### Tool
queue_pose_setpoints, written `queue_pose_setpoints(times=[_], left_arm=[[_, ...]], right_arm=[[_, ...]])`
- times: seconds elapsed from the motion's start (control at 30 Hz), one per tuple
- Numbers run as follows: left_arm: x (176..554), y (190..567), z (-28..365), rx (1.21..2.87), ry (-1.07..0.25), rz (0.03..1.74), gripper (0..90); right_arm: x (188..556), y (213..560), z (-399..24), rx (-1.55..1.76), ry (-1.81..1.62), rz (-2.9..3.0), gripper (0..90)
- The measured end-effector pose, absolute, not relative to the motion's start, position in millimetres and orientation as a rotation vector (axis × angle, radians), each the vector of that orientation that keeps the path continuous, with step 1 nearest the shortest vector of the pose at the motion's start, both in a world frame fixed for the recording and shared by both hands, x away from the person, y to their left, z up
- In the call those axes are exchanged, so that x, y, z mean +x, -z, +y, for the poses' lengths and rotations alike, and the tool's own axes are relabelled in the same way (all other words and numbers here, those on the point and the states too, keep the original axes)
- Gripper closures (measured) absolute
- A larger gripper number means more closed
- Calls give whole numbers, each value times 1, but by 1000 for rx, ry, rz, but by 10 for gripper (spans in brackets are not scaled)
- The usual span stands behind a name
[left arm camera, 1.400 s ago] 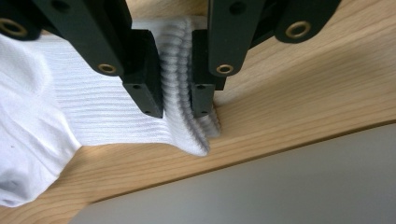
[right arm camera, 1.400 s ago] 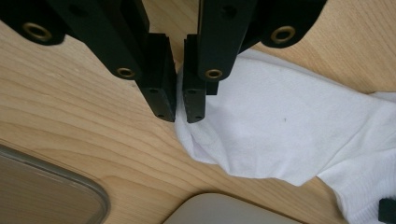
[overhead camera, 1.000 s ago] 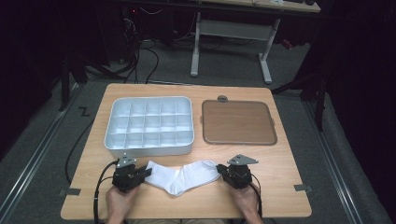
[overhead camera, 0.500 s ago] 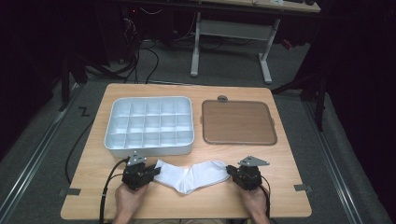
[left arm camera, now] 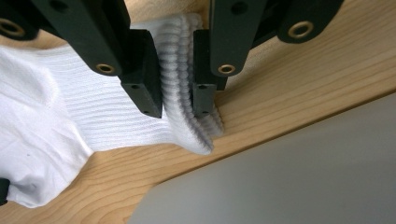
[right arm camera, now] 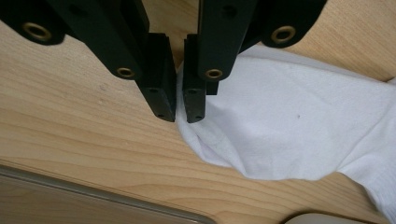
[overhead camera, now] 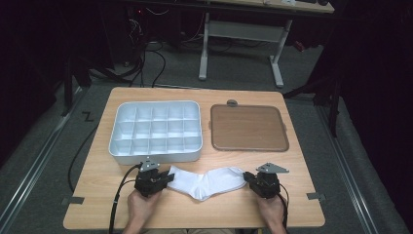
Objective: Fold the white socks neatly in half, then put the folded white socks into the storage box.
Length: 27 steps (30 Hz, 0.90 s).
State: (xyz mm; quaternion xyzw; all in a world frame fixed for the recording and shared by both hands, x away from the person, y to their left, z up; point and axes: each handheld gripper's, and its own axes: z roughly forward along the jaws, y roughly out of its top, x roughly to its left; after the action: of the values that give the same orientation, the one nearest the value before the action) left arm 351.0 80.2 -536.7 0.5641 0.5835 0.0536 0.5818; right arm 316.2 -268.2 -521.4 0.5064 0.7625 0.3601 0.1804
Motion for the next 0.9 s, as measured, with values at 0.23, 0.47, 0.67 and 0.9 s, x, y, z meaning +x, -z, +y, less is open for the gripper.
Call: queue_pose_setpoints(times=[0.23, 0.47, 0.67, 0.9], left_arm=[[353, 535, 82, 1301, -146, 1381, 648], [353, 532, 89, 1306, -184, 1416, 434], [348, 529, 89, 1313, -180, 1428, 369], [346, 532, 84, 1346, -187, 1447, 397]], right_arm=[[315, 523, -271, 1446, -1023, 2144, 835], [314, 521, -274, 1462, -1032, 2123, 698], [310, 505, -269, 1403, -1072, 2079, 674], [307, 493, -234, 1249, -1124, 2178, 714]])
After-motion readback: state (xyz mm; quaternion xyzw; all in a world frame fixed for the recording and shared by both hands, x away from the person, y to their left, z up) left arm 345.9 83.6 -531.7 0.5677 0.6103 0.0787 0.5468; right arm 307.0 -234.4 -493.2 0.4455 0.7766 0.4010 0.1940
